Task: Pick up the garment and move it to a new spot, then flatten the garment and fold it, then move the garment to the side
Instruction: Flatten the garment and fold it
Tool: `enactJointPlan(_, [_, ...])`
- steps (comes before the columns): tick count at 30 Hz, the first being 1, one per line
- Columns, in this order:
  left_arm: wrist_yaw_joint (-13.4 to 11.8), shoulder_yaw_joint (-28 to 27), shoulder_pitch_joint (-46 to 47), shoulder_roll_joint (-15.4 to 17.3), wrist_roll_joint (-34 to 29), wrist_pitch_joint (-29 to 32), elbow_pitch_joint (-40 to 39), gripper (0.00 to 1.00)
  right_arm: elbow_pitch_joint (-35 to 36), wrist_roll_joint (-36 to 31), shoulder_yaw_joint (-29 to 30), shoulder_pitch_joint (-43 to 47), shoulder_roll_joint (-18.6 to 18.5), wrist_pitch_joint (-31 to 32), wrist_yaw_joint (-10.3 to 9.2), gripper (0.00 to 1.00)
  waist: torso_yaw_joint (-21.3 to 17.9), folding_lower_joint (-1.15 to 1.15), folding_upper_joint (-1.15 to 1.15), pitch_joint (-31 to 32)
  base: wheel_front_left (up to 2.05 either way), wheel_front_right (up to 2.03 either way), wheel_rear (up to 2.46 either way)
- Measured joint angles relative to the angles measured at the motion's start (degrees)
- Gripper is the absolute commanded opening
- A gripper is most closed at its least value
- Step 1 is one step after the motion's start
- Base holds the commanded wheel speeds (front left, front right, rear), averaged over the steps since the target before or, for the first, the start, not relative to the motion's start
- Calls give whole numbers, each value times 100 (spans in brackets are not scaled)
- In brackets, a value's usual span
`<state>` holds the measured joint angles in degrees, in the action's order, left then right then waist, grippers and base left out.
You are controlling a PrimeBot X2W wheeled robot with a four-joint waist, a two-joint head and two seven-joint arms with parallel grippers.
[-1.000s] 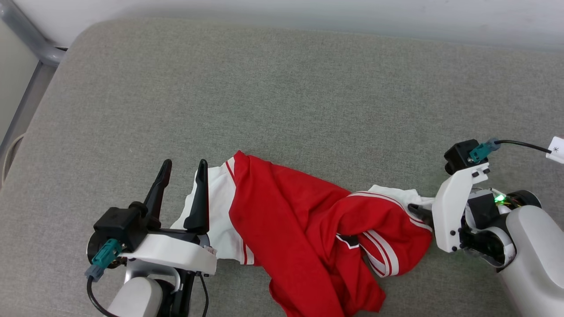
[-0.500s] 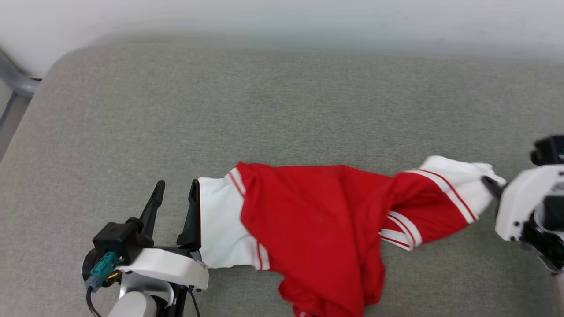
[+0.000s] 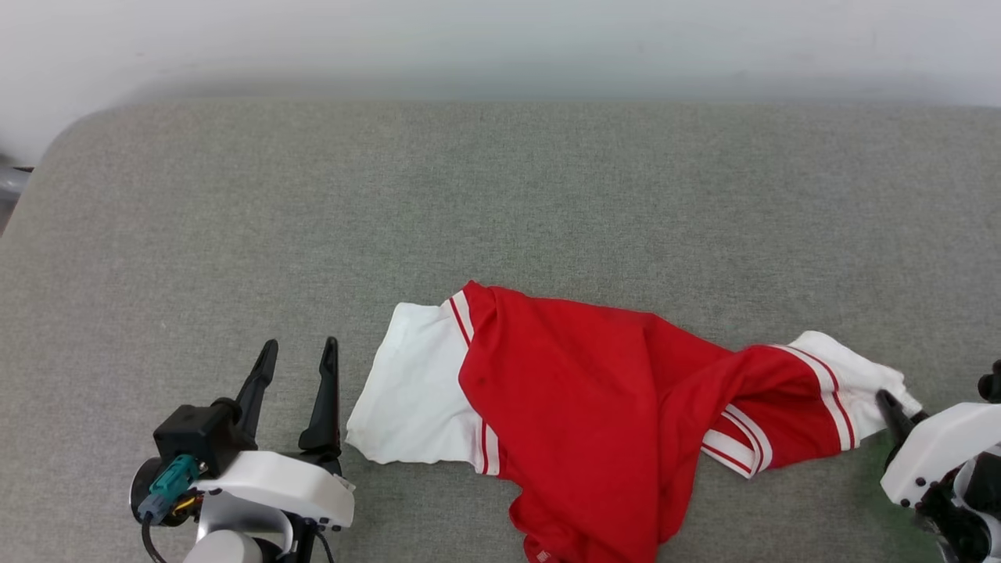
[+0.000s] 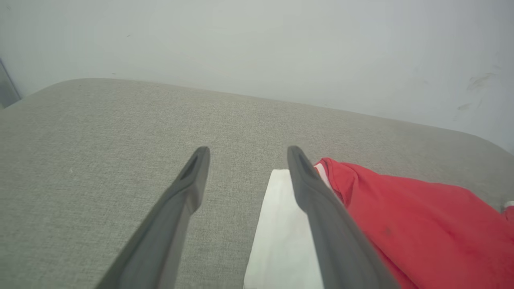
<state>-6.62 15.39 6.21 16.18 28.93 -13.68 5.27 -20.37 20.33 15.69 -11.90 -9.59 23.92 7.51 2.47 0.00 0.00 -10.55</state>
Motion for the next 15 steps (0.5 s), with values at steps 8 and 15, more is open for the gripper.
enactJointPlan(8, [-80,-8,-196,85,8,75,47,100,410,-380,13,205,286,-1706,0,100,-54,0,0,308,0,0,0])
enactJointPlan(15, [-165,-10,-399,142,35,96,27,100,968,-855,-286,566,493,-2744,0,100,-136,0,0,636,0,0,0])
